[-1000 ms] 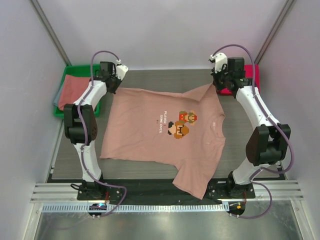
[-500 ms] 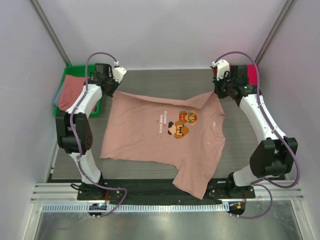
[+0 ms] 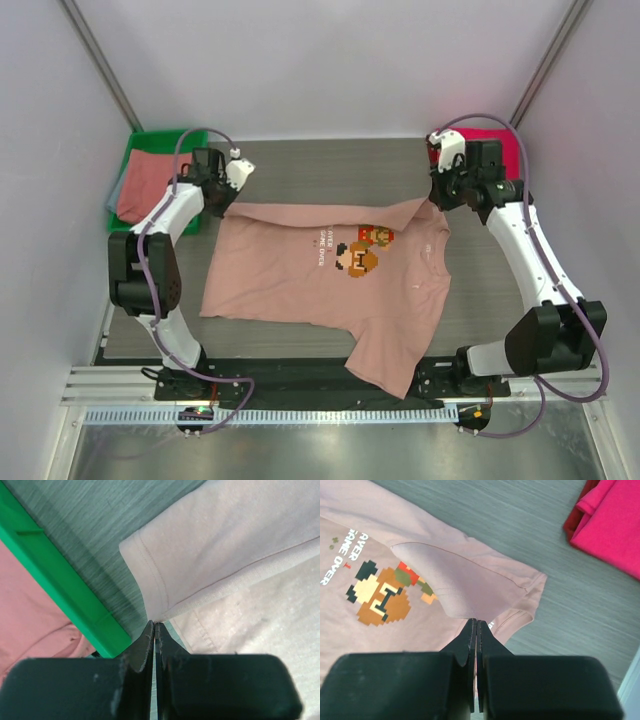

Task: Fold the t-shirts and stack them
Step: Fold the tshirt

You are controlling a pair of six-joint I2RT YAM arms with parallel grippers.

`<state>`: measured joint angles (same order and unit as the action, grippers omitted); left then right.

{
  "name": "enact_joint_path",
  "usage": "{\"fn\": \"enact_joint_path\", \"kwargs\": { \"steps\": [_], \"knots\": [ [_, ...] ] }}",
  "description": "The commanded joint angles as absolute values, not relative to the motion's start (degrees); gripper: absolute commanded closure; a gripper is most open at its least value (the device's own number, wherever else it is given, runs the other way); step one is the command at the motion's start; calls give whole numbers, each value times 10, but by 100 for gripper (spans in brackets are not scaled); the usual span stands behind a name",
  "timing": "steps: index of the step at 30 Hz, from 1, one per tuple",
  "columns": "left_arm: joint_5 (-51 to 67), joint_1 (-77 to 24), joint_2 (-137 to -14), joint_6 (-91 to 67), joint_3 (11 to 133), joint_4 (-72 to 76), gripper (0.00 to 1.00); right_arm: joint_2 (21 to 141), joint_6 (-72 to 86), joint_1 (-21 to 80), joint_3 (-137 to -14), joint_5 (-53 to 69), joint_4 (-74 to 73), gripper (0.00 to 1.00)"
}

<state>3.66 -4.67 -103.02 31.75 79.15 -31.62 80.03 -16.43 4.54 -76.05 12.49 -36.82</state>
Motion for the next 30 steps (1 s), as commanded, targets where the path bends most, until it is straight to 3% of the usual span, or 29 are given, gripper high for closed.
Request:
{"fn": "enact_joint_path", "kwargs": {
  "steps": [1,19,21,23,27,28,30],
  "knots": [
    [36,-40,-998,327,783,-312,100,770,-141,49,-739,141,-386,99],
    [21,-29,-998,345,732,-321,100,735,-155,62,-711,185,-486,99],
    [25,-29,-999,343,736,-335,100,730,-175,62,-711,205,-525,92],
    [25,-28,-995,338,744,-358,94,730,-202,62,-720,221,-569,78],
    [53,-24,-949,335,765,-380,85,694,-278,59,-763,200,-602,76],
    [68,-24,-943,335,771,-371,77,694,-283,57,-764,196,-584,74],
    [69,-24,-954,321,799,-358,70,707,-284,57,-764,199,-538,73]
  ]
}}
